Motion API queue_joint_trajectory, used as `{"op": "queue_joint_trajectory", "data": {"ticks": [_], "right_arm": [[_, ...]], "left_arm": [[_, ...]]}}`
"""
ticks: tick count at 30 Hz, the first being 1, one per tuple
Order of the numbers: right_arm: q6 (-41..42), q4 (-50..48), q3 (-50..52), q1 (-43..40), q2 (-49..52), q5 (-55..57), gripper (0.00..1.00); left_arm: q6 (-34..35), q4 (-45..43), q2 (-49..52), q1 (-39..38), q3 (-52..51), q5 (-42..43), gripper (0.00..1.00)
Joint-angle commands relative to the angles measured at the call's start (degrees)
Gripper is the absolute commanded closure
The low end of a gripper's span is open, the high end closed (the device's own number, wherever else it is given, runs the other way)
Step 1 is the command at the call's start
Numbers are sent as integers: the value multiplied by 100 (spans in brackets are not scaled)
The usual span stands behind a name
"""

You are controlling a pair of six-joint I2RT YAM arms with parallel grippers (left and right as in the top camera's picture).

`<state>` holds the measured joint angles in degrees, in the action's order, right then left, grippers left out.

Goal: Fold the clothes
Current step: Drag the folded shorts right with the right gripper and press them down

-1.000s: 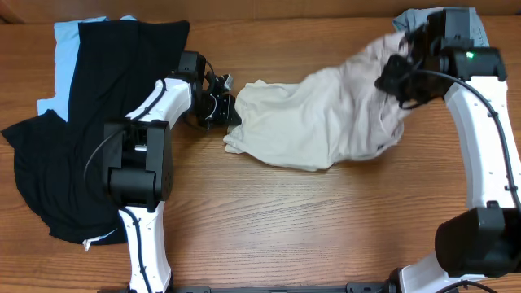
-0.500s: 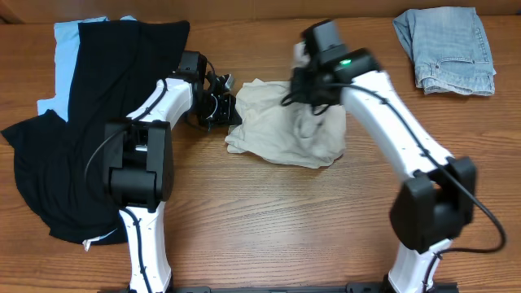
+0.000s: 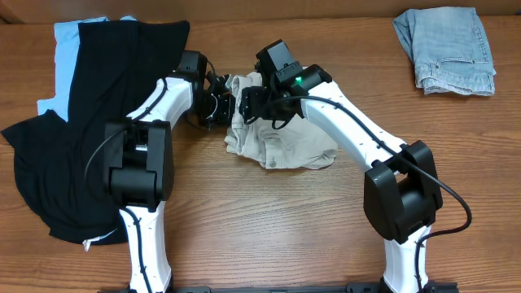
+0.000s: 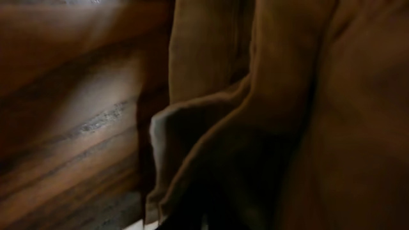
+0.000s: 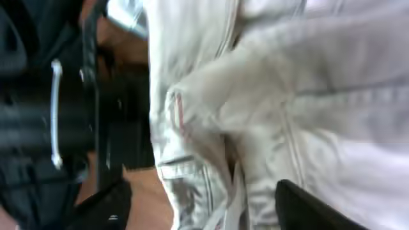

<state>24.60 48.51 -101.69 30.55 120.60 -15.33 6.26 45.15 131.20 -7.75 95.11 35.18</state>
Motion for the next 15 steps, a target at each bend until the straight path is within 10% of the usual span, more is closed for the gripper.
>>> {"op": "queue_joint_trajectory", "data": {"ticks": [1, 9, 15], "right_arm": [[-83, 278, -160, -313, -339, -382, 20], [-372, 1445, -52, -748, -402, 133, 18], [-407, 1637, 651, -616, -369, 651, 14]], "left_arm": [[13, 494, 282, 330, 358, -404, 76], [-225, 2079, 282, 909, 1856, -448, 36], [-219, 2820, 282, 1038, 2953, -671, 25]]}}
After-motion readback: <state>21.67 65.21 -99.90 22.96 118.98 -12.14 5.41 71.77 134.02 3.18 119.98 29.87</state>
